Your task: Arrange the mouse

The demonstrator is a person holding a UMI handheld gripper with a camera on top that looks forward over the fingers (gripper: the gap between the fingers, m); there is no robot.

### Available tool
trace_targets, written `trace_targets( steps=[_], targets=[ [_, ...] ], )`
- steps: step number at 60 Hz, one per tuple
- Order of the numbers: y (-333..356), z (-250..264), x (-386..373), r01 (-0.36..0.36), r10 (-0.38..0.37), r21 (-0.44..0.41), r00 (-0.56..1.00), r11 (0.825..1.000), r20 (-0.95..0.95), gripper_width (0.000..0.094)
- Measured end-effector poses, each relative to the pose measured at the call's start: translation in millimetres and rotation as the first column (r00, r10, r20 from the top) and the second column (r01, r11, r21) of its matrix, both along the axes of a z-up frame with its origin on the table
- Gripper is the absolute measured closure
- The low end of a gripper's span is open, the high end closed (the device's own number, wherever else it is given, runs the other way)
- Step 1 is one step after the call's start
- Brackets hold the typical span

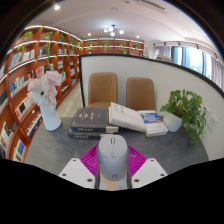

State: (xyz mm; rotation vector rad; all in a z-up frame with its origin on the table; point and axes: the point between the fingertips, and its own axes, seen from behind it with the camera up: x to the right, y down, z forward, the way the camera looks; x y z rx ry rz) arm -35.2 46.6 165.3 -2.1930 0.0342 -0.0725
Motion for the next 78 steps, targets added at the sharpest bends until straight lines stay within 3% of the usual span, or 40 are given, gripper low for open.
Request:
trace_targets(
  steps=[13, 21, 23, 29, 43, 48, 53, 68, 78],
  targets=[
    [-48.5, -131.5, -3.3, 0.0, -0.017, -0.207, 0.997, 0.978, -0.08, 0.0576],
    [-70.0, -179.0, -14.9, -0.004, -0.03, -0.268, 0.992, 0.963, -0.123, 0.0566],
    [-65.0, -174.2, -12.7, 0.002, -0.025, -0.226, 0.995, 0.974, -0.1, 0.0567],
    [-66.8, -177.1, -12.7, -0.008, -0.007, -0.237, 0.998, 0.972, -0.062, 0.0551],
    [-65.0, -176.4, -13.8, 0.001, -0.022, -0.231, 0.996, 0.973, -0.086, 0.0387],
    [-69.1, -178.1, -20.5, -0.036, 0.018, -0.262, 0.998, 0.965, -0.068, 0.0197],
    [-76.8, -163.7, -18.4, -0.037, 0.034, -0.28, 0.999, 0.959, -0.016, 0.0096],
    [-106.3, -54.0, -25.8, -0.018, 0.016, -0.155, 1.0, 0.988, -0.018, 0.0095],
    [-135.6, 6.2, -28.9, 0.005, -0.005, -0.08, 1.0, 0.997, -0.008, 0.0097]
  ],
)
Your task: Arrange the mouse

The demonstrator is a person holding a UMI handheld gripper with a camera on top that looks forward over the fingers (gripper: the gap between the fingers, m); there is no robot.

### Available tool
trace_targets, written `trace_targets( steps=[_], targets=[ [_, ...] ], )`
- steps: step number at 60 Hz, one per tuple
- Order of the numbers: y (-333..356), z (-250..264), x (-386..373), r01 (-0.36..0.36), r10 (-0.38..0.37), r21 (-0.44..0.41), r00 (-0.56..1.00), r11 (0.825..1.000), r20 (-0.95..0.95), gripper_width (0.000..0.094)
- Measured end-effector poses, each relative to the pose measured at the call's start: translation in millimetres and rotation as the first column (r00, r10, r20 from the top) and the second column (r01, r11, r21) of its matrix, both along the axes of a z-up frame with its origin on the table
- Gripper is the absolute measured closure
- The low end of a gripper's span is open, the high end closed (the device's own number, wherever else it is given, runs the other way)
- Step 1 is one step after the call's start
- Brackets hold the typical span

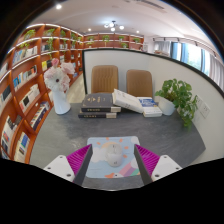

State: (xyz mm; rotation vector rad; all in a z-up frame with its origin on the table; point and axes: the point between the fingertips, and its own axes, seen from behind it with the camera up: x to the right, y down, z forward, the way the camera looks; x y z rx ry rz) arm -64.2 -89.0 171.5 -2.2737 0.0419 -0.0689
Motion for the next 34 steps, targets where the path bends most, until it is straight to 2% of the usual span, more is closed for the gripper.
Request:
trace_targets(
  steps=[10, 34],
  targets=[
    [-27.5, 27.2, -10.7, 0.016, -0.016, 0.048, 1.0, 0.999, -0.006, 0.0098],
    [-75.4, 38.7, -37.7, 0.015, -0.016, 0.044, 1.0, 0.999, 0.004, 0.0099]
  ],
)
